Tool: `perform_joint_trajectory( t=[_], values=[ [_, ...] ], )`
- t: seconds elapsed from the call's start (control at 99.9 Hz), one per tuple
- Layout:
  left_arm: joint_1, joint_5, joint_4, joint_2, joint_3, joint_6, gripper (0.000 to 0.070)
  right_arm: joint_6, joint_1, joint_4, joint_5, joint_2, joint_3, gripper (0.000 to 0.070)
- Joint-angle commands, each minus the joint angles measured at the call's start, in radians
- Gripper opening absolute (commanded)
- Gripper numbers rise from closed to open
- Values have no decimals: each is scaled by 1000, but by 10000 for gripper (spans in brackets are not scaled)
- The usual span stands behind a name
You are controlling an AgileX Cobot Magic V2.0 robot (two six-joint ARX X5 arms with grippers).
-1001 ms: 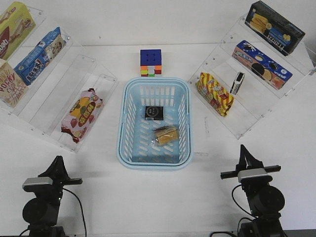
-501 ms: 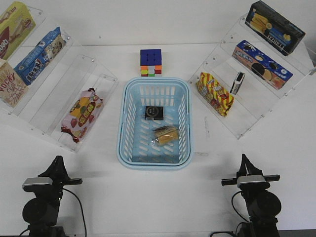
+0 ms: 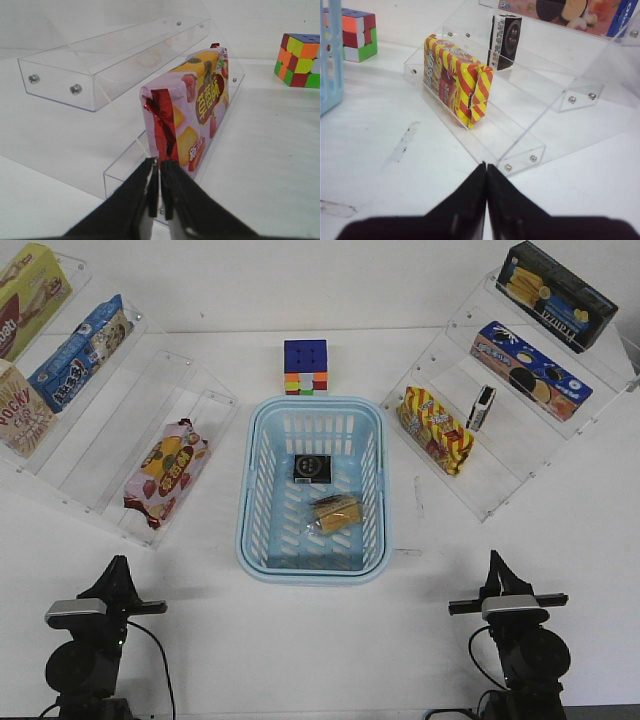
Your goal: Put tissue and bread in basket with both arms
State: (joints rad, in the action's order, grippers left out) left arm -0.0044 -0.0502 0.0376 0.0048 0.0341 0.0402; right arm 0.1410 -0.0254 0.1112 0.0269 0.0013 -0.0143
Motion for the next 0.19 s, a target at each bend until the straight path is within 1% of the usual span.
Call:
perform_joint_trajectory(
  t=[0.0,0.18],
  values=[
    [0,2,10,-2,-20,2,1,-13,1,-14,0,0,2,0],
    [0,2,10,-2,-20,2,1,-13,1,-13,0,0,2,0]
  ],
)
